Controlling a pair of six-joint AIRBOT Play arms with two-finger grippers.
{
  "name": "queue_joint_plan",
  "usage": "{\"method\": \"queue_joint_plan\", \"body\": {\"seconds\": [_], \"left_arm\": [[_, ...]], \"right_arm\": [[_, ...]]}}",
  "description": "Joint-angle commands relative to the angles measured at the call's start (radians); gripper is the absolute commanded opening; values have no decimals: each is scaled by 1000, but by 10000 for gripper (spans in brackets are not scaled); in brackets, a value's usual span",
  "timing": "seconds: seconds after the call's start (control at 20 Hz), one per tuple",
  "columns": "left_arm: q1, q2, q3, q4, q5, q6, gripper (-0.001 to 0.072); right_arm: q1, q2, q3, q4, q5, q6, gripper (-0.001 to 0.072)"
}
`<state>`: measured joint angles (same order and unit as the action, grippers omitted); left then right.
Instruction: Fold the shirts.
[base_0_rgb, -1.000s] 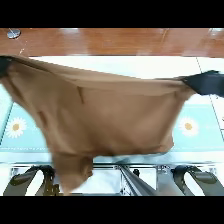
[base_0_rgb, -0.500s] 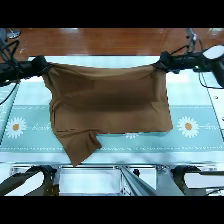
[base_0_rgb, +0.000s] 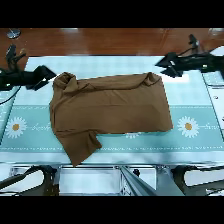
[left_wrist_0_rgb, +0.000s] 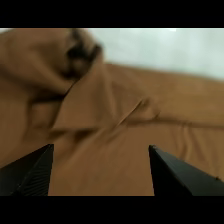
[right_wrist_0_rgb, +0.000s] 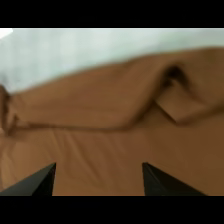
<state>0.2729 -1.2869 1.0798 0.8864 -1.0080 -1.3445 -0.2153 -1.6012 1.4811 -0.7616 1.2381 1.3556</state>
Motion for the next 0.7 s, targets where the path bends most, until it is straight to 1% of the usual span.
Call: {"method": "queue_joint_plan", "body": {"seconds": [0.0,0.05,0.1,0.2,0.25,0.35,0.4,0.45,0.5,0.65], "left_arm": [[173,3,-32,68,-329,27,704],[238,12,-67,60,-367,27,704],[296,30,-116,43,-378,27,704],[371,86,-251,13,-355,28,704],[385,113,-322,15,-341,28,704],[395,150,-446,11,-304,27,704],[401,156,-485,2,-297,30,704],[402,156,-509,-5,-306,63,704],[401,156,-533,-4,-312,81,704],[400,156,-610,-4,-290,89,704]], "right_arm": [[-124,162,-98,-378,201,-18,617],[-161,238,-200,-457,162,-5,617],[-216,327,-338,-447,81,19,617],[-307,496,-623,-282,-79,26,618],[-329,572,-744,-192,-128,1,617],[-335,707,-943,-53,-148,-71,617],[-335,748,-1007,-5,-145,-105,617],[-335,772,-1058,12,-137,-142,618],[-326,779,-1085,3,-135,-135,618],[-261,779,-1101,-5,-117,-131,617]]}}
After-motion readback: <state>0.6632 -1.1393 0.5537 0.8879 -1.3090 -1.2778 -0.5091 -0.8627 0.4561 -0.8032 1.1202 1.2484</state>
